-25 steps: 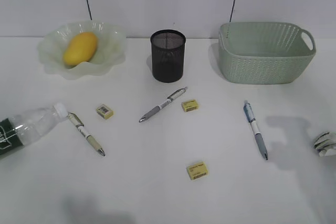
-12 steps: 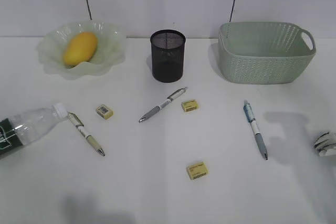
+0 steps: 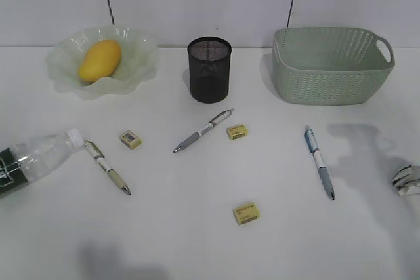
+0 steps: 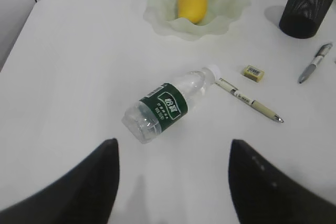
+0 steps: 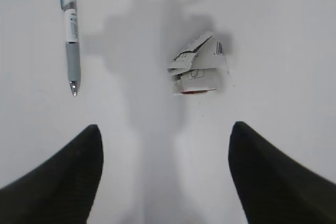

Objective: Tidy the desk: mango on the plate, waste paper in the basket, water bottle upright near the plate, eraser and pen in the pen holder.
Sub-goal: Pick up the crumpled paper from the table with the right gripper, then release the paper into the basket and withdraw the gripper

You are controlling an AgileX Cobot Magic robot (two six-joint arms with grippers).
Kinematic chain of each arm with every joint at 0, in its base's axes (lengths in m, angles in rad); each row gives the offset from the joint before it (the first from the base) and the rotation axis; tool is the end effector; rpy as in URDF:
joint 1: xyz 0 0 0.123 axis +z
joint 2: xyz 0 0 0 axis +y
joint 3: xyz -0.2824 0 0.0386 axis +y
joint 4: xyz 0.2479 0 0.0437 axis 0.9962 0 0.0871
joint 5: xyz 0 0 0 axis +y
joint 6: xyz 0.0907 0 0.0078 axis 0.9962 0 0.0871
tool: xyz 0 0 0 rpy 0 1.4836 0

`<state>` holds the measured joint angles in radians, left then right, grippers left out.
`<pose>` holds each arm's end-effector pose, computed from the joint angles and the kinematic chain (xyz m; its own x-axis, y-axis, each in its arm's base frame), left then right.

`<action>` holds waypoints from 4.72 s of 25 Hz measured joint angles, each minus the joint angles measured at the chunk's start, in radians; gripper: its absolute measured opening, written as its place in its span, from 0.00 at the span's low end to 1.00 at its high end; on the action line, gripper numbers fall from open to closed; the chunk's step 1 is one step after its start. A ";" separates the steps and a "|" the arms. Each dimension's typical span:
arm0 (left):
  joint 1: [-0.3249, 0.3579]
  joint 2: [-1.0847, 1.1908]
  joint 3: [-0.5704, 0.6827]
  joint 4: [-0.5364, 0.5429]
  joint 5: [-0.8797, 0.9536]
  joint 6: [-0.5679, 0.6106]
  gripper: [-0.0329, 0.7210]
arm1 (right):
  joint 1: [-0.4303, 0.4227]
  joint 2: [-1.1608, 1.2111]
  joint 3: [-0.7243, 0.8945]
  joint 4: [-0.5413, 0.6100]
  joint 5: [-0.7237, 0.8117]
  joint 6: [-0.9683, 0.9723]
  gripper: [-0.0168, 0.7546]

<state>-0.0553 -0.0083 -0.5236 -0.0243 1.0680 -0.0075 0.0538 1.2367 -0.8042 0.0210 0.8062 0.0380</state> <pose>-0.0094 -0.0014 0.2830 -0.4346 0.0048 -0.9006 0.0661 0.9975 -0.0265 0.2238 0.0134 0.2550 -0.9139 0.0034 -0.4059 -0.0120 0.9993 0.0352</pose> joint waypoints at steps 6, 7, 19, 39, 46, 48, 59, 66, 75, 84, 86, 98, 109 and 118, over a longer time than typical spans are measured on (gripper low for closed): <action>0.000 0.000 0.000 0.000 0.000 0.000 0.70 | 0.000 0.156 -0.018 -0.008 0.023 0.033 0.78; 0.000 0.000 0.000 0.000 0.000 0.000 0.70 | 0.000 0.184 -0.018 -0.009 0.028 0.047 0.78; 0.000 0.000 0.000 0.000 0.000 0.000 0.70 | 0.000 0.366 -0.019 -0.056 -0.024 0.266 0.78; 0.000 0.000 0.000 0.000 0.000 0.000 0.70 | -0.004 0.504 -0.023 -0.185 -0.165 0.386 0.77; 0.000 0.000 0.000 0.000 0.000 0.000 0.70 | -0.004 0.567 -0.026 -0.185 -0.193 0.394 0.66; 0.000 0.000 0.000 0.000 0.000 0.000 0.70 | -0.004 0.568 -0.026 -0.185 -0.198 0.398 0.52; 0.000 0.000 0.000 0.000 0.000 0.000 0.70 | -0.004 0.568 -0.027 -0.190 -0.241 0.390 0.04; 0.000 0.000 0.000 0.000 0.000 0.000 0.70 | -0.004 0.510 -0.031 -0.188 -0.228 0.352 0.04; 0.000 0.000 0.000 0.000 0.000 0.000 0.70 | -0.004 0.337 -0.078 -0.077 -0.151 0.233 0.04; 0.000 0.000 0.000 0.000 0.000 0.000 0.70 | -0.004 0.310 -0.314 0.011 -0.108 0.174 0.04; 0.000 0.000 0.000 0.000 0.000 0.000 0.70 | -0.004 0.324 -0.386 0.016 -0.108 0.174 0.04; 0.000 0.000 0.000 0.000 0.000 0.000 0.64 | 0.009 0.572 -0.708 0.106 -0.109 0.136 0.04; 0.000 0.000 0.000 0.000 0.000 0.000 0.63 | 0.015 0.790 -0.831 0.109 -0.133 0.110 0.14; 0.000 0.000 0.000 0.000 0.000 0.000 0.63 | 0.015 0.817 -0.876 0.088 -0.128 0.079 0.80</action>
<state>-0.0553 -0.0083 -0.5236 -0.0243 1.0680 -0.0075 0.0689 2.0538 -1.6802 0.1089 0.6779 0.1167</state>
